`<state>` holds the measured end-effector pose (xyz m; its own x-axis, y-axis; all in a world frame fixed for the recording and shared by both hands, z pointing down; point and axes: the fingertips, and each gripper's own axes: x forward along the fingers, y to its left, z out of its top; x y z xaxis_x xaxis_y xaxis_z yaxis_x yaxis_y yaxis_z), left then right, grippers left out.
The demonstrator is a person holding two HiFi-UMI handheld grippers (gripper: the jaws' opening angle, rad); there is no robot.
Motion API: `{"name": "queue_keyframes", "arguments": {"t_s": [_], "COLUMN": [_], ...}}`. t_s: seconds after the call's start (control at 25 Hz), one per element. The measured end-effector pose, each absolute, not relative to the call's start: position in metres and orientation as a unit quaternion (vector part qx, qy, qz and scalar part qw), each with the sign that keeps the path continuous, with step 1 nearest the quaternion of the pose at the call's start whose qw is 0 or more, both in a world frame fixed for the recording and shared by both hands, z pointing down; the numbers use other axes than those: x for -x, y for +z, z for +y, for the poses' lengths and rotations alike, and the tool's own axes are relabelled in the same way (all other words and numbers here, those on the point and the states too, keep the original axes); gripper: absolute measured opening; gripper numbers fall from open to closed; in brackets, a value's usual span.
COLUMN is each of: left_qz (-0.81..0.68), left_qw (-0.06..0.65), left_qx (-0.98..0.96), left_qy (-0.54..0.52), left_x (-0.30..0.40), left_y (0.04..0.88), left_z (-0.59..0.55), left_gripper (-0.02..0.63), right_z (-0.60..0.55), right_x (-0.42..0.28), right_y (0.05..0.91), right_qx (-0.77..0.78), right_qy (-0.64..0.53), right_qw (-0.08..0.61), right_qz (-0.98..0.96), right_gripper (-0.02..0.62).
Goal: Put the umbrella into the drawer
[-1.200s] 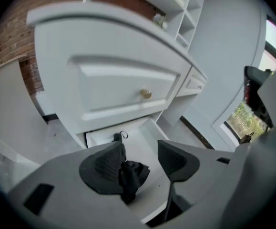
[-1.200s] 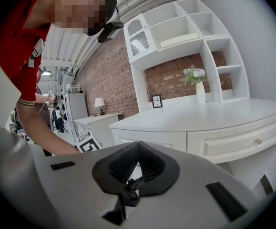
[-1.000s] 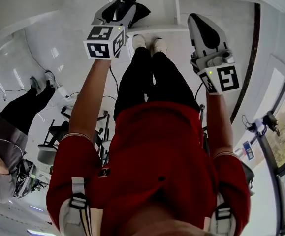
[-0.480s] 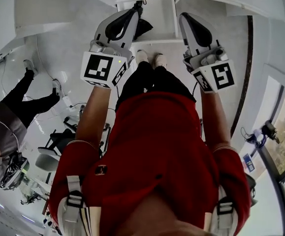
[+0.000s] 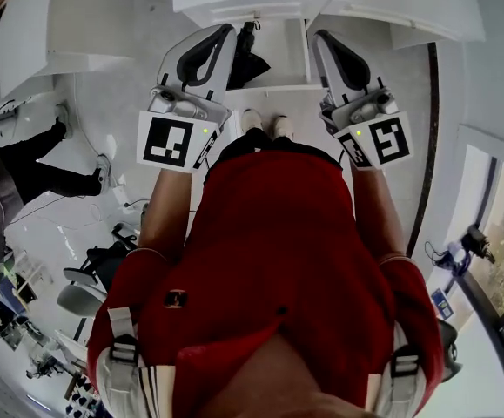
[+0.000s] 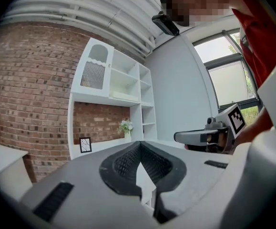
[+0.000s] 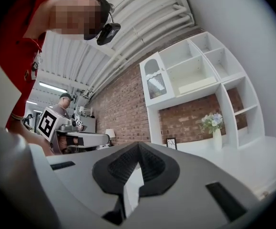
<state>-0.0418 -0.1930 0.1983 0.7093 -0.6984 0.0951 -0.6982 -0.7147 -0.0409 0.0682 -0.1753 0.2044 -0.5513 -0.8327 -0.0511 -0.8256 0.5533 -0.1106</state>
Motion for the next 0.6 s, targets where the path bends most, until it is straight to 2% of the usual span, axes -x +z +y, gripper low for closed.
{"name": "queue_keyframes", "arguments": {"t_s": [0.6], "left_qz": [0.380], "left_qw": [0.014], "left_qx": [0.924], "left_qy": [-0.031], "left_x": [0.051], "left_y": [0.172], "left_z": [-0.185], "left_gripper": [0.006], "right_z": [-0.166], "right_x": [-0.071], "right_y": [0.176], "right_qx": [0.473], "right_qy": [-0.002], "right_qw": [0.050], "right_qz": [0.880], "right_gripper": [-0.003]}}
